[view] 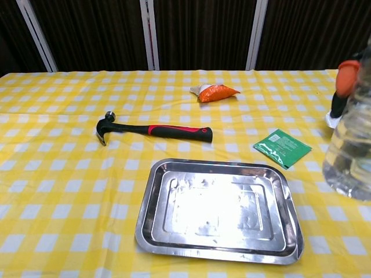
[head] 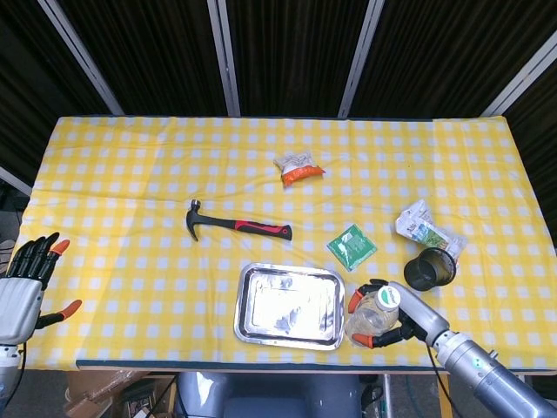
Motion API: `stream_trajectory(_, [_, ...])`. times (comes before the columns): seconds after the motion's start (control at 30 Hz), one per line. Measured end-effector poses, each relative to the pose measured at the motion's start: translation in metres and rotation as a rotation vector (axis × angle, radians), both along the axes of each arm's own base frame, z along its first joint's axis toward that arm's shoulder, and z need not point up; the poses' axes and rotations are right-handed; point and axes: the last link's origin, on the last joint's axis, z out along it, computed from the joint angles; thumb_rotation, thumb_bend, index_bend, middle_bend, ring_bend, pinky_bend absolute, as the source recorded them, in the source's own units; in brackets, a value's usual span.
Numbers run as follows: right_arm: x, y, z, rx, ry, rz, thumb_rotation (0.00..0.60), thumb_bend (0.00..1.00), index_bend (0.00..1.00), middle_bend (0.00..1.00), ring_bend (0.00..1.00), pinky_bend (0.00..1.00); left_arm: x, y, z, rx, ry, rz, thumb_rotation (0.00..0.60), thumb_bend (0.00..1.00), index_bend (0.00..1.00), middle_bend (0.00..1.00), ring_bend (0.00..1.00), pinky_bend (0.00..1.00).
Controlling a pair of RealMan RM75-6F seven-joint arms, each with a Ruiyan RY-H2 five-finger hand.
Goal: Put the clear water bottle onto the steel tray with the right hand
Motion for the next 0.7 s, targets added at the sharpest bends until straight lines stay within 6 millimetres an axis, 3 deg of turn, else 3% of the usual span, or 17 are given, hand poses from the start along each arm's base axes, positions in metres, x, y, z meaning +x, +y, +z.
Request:
stream_trajectory(0.13, [-0.005, 0.006, -0.034, 0.01, -0.072, -0.003, 0.6, 0.5, 0.65, 0.53, 0.26, 0.0, 0.0, 0.001, -0.002, -0.002, 0.006, 0.001, 0.6, 0.19, 0.08, 0.0, 0.0, 0.0])
stream_trajectory(0.23, [-0.002, 0.006, -0.048, -0.027, -0.129, 0.006, 0.6, 0.5, 0.65, 0.53, 0.26, 0.0, 0.0, 0.001, -0.002, -0.001, 0.011, 0.001, 0.6, 0.19, 0.08, 0.0, 0.0, 0.0])
stream_trajectory(0.5, [0.006, 0.01, -0.07, -0.111, -0.211, 0.038, 0.6, 0.5, 0.65, 0.53, 0.26, 0.0, 0.0, 0.003, -0.007, -0.01, 0.025, 0.003, 0.6, 0.19, 0.08, 0.0, 0.0, 0.0])
stream_trajectory(0.7, [-0.007, 0.009, -0.07, -0.133, -0.16, 0.031, 0.6, 0.5, 0.65, 0.53, 0.26, 0.0, -0.002, 0.004, -0.005, 0.003, 0.024, 0.013, 0.6, 0.19, 0.08, 0.0, 0.0, 0.0])
